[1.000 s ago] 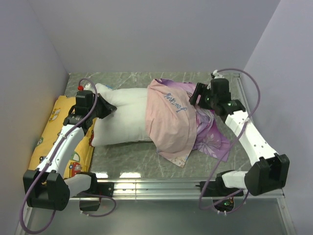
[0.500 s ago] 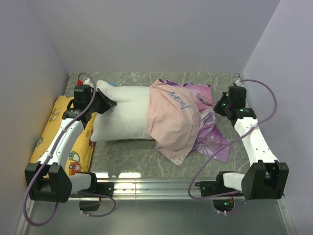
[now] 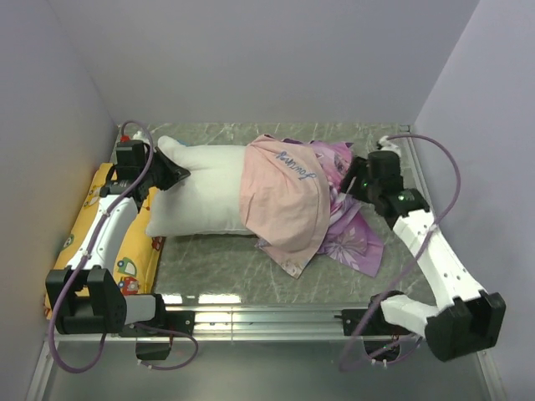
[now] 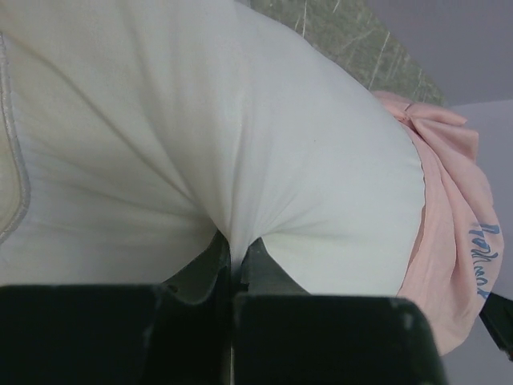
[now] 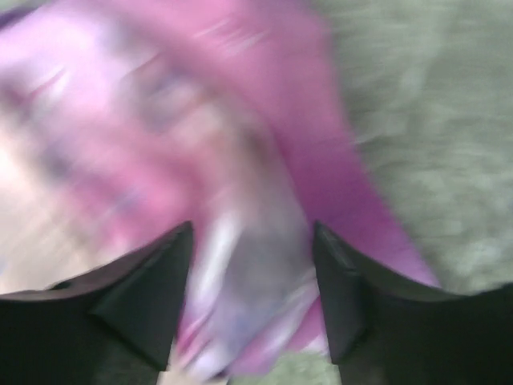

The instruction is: Remove the pillowcase from the pillow

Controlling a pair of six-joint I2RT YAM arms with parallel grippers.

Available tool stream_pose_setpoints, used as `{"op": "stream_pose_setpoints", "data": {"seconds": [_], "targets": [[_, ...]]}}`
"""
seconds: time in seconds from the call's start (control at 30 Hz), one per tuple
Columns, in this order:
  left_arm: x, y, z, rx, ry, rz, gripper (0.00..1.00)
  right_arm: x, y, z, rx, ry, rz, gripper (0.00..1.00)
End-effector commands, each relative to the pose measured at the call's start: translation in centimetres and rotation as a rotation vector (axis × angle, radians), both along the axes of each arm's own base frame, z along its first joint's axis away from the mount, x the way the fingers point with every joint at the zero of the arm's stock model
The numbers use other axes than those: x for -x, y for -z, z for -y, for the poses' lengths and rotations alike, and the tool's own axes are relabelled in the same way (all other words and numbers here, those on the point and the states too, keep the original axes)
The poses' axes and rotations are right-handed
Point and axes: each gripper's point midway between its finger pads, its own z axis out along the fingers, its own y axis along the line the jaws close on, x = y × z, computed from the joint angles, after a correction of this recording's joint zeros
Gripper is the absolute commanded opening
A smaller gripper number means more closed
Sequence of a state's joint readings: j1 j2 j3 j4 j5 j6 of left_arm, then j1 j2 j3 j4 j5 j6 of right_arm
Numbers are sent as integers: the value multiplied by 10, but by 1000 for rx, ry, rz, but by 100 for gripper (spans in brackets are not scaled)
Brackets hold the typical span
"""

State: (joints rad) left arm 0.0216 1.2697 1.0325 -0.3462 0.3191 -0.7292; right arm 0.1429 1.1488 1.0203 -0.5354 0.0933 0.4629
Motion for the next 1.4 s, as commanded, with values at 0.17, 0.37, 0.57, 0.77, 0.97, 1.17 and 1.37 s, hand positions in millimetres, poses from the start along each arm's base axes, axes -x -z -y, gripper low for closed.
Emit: {"op": "stream_pose_setpoints", "data": {"seconds": [0.17, 0.37, 0.57, 0.77, 0.97, 1.17, 1.37], "targets": [[-20, -35, 8, -11, -27, 162, 0, 60, -39, -99, 0, -243, 169, 80], [-25, -40, 16, -12, -16, 164, 1, 62, 22, -122, 74, -293, 47, 76], [-37, -58, 7, -45, -34, 174, 0, 51, 28, -24, 292, 6, -2, 0], [-59, -83, -20, -9, -73, 199, 0, 45, -2, 51, 240, 299, 40, 0], [-78, -76, 13, -37, 75, 189, 1, 27, 12, 5, 110, 120, 29, 10], [-73, -70, 58, -227, 149, 182, 66, 28, 42, -15, 109, 40, -35, 31], [-25, -71, 72, -404, 23, 154, 84, 28, 55, -21, 112, 9, -46, 42]]}}
